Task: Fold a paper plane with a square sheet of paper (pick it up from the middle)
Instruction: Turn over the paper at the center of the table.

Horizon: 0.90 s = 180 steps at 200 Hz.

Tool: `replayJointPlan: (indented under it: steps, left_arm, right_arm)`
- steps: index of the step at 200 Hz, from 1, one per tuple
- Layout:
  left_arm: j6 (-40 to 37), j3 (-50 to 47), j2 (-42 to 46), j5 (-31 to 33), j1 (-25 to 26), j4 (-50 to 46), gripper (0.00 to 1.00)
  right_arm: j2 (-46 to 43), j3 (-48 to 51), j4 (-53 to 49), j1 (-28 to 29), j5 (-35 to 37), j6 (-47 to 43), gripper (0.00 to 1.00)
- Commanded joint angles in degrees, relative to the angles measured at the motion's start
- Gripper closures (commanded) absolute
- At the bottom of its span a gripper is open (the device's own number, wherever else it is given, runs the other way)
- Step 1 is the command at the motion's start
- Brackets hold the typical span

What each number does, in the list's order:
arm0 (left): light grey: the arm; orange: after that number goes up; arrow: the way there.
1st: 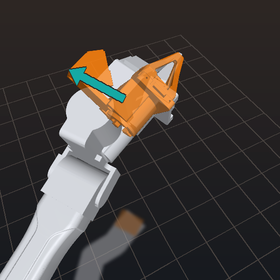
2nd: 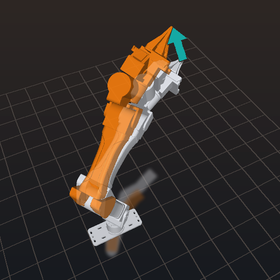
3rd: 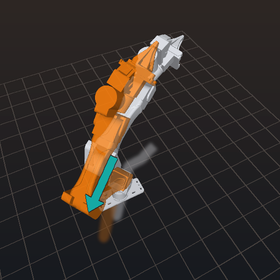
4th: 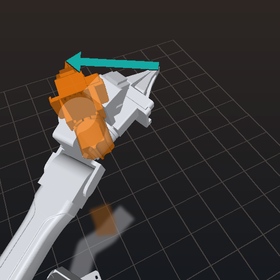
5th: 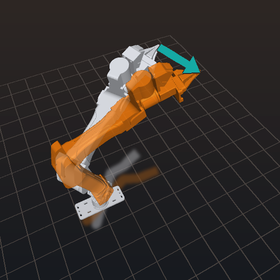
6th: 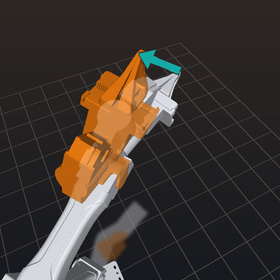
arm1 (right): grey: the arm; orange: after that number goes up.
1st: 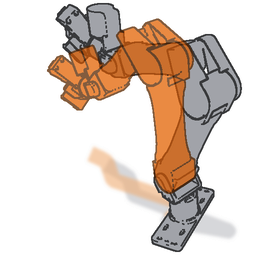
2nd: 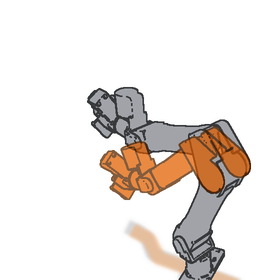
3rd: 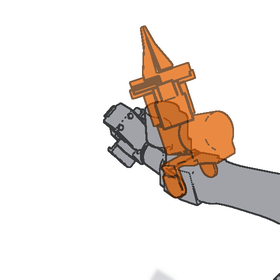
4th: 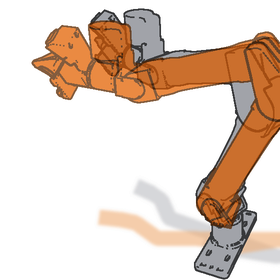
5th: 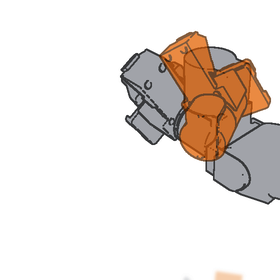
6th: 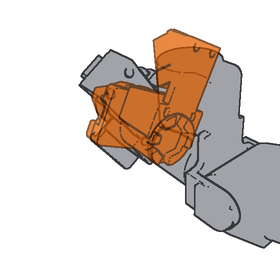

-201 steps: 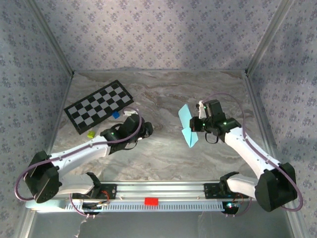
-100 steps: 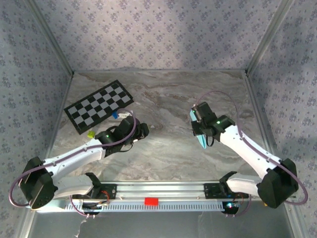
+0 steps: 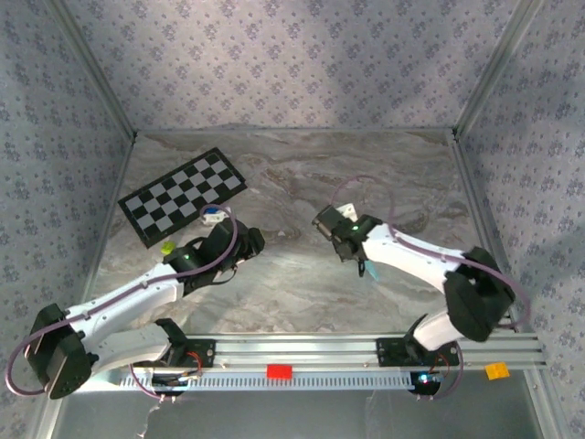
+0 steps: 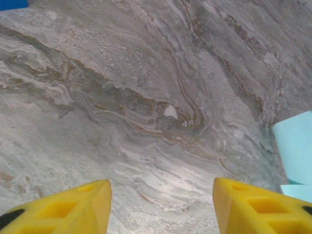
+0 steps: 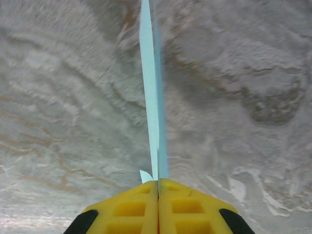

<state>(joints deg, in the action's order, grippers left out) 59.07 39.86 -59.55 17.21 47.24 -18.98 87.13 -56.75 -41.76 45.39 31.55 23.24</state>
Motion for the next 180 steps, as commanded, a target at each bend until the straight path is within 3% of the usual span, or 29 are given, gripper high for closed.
replayJointPlan:
  steps: [1,22,54,72,88,102,126,152,180]
  left_arm:
    - [1.78,-0.58,2.21,2.55,-0.57,-2.92,0.43]
    - [2.49,-0.74,3.65,3.32,-0.59,-4.0,0.43]
    - [2.96,-1.31,5.36,3.4,-0.92,-4.53,0.41]
    - [2.98,-1.63,5.48,2.46,-0.96,-4.12,0.4]
    - [2.36,-1.66,4.95,0.96,-1.1,-3.24,0.39]
    - [1.48,-1.53,4.0,-0.71,-1.11,-2.11,0.39]
    - [-0.36,-0.91,0.71,-4.55,-1.36,1.24,0.4]
    - [-3.12,2.76,-6.01,-9.91,-1.4,2.47,0.43]
    - [-3.87,5.52,-12.0,-14.32,-1.44,4.55,0.46]
  right_arm:
    - [6.66,-3.75,0.98,2.81,-3.0,3.79,0.92]
    - [11.77,-7.46,2.63,5.63,-9.59,2.96,0.91]
    - [13.0,-9.25,7.02,6.09,-20.33,3.18,0.8]
    - [10.08,-6.77,12.9,3.44,-30.04,3.09,0.6]
    - [4.89,-2.37,18.79,0.02,-39.18,3.38,0.51]
    - [0.01,1.41,22.55,-2.26,-42.47,3.58,0.46]
    - [-6.33,7.62,26.15,-7.79,-46.49,4.75,0.53]
    - [-9.63,16.93,34.3,-17.41,-58.6,8.98,0.69]
    - [-10.01,21.87,37.53,-24.46,-67.52,9.99,0.78]
